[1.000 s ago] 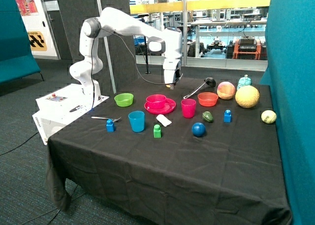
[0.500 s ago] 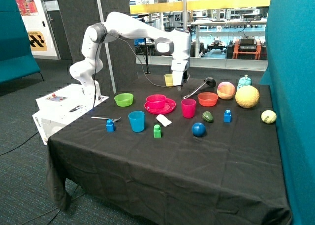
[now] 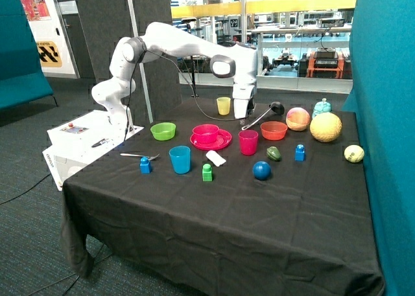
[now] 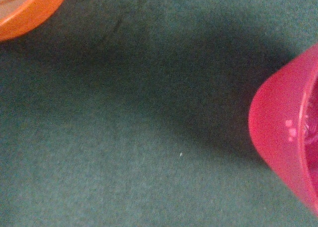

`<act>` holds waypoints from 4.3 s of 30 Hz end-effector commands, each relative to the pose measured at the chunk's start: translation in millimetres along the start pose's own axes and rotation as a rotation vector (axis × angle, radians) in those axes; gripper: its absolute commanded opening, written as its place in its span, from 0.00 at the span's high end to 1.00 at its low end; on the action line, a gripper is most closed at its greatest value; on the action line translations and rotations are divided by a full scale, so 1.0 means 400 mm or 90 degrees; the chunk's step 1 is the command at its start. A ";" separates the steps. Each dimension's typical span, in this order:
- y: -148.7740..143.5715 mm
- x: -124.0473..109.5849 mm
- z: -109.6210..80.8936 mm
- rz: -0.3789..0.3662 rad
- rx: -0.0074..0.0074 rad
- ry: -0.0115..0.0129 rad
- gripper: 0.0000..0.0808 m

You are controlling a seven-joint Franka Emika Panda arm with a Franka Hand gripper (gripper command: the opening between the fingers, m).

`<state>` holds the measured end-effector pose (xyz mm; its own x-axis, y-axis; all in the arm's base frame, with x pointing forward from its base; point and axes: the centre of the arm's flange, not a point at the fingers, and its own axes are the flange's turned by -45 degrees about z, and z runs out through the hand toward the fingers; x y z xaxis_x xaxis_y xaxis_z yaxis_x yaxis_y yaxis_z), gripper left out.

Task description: Place the bowl on the plate and the cup in the bowl matching the color

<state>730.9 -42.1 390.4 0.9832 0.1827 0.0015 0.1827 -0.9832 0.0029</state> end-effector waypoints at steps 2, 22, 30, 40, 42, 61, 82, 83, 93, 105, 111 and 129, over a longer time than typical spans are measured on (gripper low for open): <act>0.019 0.052 0.030 -0.007 0.0018 -0.0010 0.56; 0.018 0.049 0.079 -0.024 0.0018 -0.0009 0.58; 0.031 0.050 0.090 -0.015 0.0018 -0.0010 0.59; 0.045 0.035 0.115 -0.009 0.0018 -0.0010 0.64; 0.045 0.030 0.120 -0.011 0.0018 -0.0010 0.64; 0.018 0.005 0.140 -0.019 0.0018 -0.0010 0.99; 0.059 -0.023 0.136 -0.009 0.0018 -0.0010 1.00; 0.062 -0.024 0.136 -0.008 0.0018 -0.0010 1.00; 0.061 -0.026 0.090 -0.016 0.0018 -0.0010 1.00; 0.036 -0.013 -0.033 -0.037 0.0018 -0.0009 1.00; 0.007 -0.045 -0.102 -0.046 0.0019 -0.0009 1.00; -0.037 -0.255 -0.211 -0.017 0.0018 -0.0010 1.00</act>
<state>673.3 -48.6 451.7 0.9736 0.2278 -0.0127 0.2278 -0.9737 -0.0073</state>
